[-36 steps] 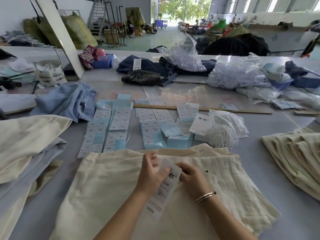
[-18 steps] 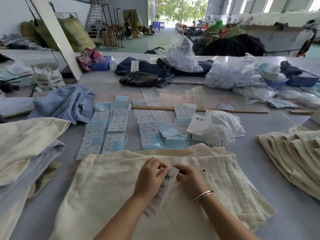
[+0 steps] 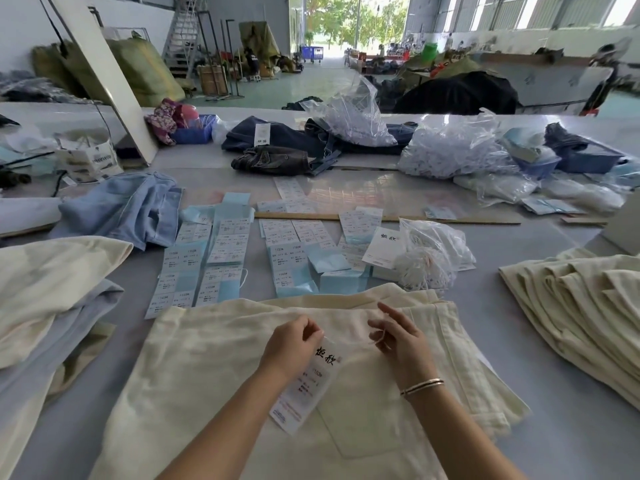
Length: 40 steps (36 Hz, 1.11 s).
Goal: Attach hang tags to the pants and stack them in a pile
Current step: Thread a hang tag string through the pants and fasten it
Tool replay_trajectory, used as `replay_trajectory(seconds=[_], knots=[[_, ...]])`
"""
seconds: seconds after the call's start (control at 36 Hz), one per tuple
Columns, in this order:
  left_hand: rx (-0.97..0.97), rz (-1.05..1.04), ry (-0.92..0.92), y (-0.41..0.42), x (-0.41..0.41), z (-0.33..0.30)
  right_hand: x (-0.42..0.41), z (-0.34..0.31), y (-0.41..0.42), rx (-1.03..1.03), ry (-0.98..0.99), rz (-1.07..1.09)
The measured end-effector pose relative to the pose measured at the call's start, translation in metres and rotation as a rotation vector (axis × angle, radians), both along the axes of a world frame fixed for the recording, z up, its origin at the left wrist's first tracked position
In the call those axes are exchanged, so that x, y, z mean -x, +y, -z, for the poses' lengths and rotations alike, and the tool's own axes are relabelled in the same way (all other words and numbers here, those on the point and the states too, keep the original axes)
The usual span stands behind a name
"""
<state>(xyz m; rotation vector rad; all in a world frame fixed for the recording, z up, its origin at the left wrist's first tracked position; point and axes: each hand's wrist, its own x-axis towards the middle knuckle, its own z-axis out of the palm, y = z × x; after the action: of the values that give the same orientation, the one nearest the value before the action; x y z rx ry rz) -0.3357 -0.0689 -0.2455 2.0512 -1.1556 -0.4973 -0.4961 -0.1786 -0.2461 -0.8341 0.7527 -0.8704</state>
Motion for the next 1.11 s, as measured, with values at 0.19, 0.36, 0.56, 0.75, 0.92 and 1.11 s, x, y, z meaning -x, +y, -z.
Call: replay_trajectory(seconds=[0.19, 0.36, 0.56, 0.75, 0.92, 1.11], knots=[[0.189, 0.105, 0.19, -0.017, 0.024, -0.029, 0.003, -0.017, 0.019, 0.42, 0.313, -0.224], [0.206, 0.088, 0.392, -0.026, 0.039, -0.032, 0.011, -0.021, 0.017, 0.406, 0.427, -0.146], [0.157, 0.158, 0.472, -0.036, 0.078, -0.016, 0.074, -0.046, 0.0, 0.109, 0.038, 0.048], [-0.001, 0.506, 0.022, -0.05, 0.14, 0.001, 0.154, -0.09, -0.034, 0.368, 0.261, 0.363], [0.067, 0.609, -0.348, -0.055, 0.176, 0.005, 0.16, -0.089, -0.034, 0.836, 0.668, 0.339], [-0.049, 0.544, 0.072, -0.057, 0.177, 0.0, 0.151, -0.061, -0.011, 1.005, 0.924, 0.234]])
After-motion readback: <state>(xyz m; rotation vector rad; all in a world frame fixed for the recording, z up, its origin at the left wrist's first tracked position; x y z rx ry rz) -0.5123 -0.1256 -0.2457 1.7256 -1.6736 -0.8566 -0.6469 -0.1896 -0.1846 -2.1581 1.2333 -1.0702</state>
